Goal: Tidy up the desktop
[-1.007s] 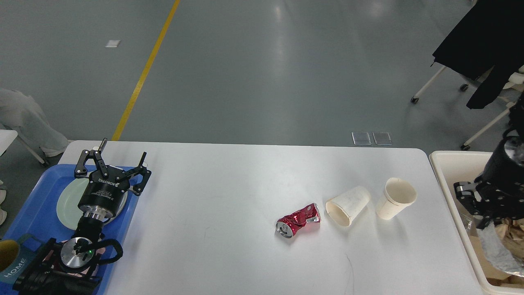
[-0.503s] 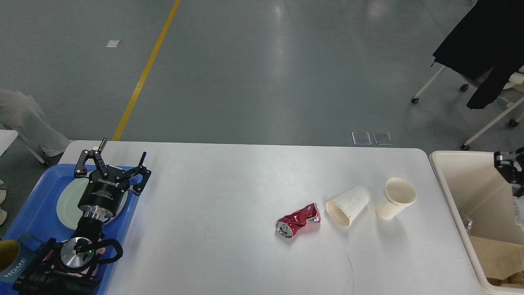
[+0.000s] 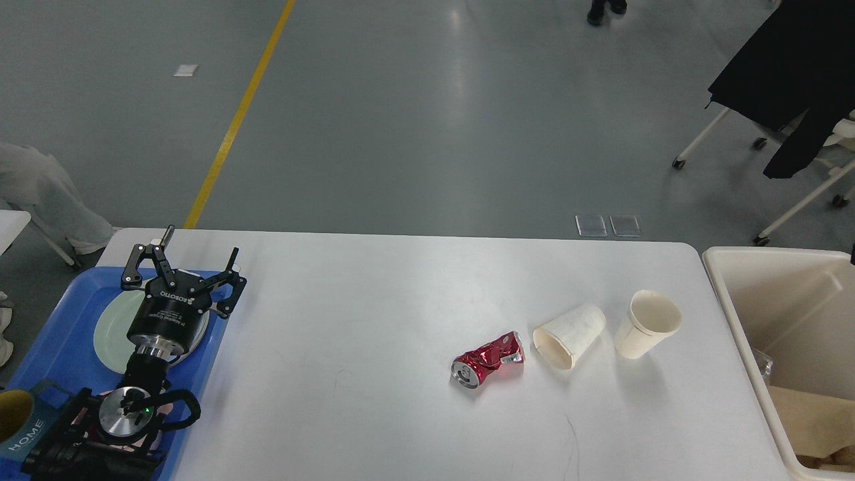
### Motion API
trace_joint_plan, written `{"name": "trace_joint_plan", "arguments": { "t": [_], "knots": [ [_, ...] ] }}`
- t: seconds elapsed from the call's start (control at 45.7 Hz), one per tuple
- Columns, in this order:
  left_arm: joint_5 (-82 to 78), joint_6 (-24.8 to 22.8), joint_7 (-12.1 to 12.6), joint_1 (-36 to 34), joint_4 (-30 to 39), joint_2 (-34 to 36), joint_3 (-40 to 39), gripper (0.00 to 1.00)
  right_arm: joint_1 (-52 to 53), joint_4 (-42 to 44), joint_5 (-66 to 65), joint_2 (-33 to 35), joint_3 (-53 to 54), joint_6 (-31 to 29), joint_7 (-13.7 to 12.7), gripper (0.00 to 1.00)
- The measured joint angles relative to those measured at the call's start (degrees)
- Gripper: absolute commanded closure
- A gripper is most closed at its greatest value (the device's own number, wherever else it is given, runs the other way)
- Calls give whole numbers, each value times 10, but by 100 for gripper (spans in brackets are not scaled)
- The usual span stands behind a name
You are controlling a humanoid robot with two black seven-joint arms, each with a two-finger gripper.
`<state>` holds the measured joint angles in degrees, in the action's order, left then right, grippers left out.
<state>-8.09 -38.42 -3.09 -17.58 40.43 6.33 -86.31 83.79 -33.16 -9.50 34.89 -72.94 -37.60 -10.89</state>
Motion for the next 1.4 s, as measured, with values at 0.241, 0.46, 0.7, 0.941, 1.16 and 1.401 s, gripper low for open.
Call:
{"name": "trace_joint_plan", "arguments": {
  "t": [0.241,0.46,0.7,0.941,1.16,1.401],
  "knots": [
    [0,0,0,0,0,0,0,3,-189,70,-1,-19,79,254,-2,100],
    [0,0,0,0,0,0,0,3,-317,109,-3,-70,138,376,0,100],
    [0,0,0,0,0,1,0,3,-452,264,-8,-152,149,383,0,100],
    [0,0,0,0,0,1,0,3,-480,285,-9,-164,143,385,0,100],
    [0,0,0,0,0,1,0,3,-494,285,-12,-164,140,384,-1,100],
    [0,0,0,0,0,1,0,3,-507,284,-13,-172,141,384,0,35]
  ]
}}
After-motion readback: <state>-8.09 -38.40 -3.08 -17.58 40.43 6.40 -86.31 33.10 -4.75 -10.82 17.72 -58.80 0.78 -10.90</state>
